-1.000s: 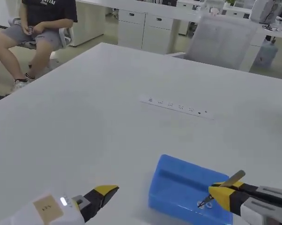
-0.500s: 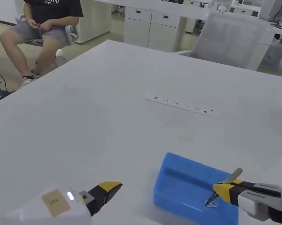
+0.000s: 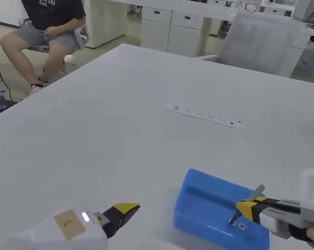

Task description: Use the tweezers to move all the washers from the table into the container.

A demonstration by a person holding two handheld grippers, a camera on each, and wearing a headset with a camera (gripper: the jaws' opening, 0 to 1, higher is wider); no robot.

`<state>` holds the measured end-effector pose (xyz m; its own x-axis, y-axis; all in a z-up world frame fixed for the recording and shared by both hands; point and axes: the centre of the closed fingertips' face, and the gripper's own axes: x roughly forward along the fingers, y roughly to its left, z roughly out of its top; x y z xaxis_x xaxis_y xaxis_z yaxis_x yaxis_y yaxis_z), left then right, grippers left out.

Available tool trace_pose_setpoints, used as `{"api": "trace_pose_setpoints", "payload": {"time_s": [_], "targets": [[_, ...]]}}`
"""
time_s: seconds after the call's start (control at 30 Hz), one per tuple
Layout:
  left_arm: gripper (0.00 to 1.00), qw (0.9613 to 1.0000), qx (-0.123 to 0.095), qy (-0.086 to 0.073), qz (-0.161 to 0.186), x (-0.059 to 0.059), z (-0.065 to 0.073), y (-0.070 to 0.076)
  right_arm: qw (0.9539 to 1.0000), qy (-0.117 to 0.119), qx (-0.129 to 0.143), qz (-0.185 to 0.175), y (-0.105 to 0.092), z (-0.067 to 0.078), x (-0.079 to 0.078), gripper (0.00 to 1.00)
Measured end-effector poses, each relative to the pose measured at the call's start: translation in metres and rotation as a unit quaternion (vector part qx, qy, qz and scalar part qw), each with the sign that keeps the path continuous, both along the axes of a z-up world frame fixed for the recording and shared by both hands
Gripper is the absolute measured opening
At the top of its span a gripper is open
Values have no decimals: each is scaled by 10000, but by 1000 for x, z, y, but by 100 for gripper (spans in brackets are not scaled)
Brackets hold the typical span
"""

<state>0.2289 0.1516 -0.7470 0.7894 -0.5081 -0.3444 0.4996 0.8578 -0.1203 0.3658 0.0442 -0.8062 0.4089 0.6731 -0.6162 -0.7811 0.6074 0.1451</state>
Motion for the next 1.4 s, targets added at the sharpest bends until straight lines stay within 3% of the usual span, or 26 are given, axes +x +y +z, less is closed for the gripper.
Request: {"api": "trace_pose_setpoints", "payload": {"time_s": [0.63, 1.03, 1.4], "targets": [[69, 10000, 42, 28, -3, 0, -1, -1, 9999, -40, 88, 125, 4, 3, -6, 3], [69, 10000, 45, 34, -25, -1, -2, -1, 9990, -289, 329, 79, 3, 29, -14, 3], [68, 9999, 62, 58, -67, -2, -3, -3, 9973, -463, 520, 253, 6, 56, -36, 3]]}}
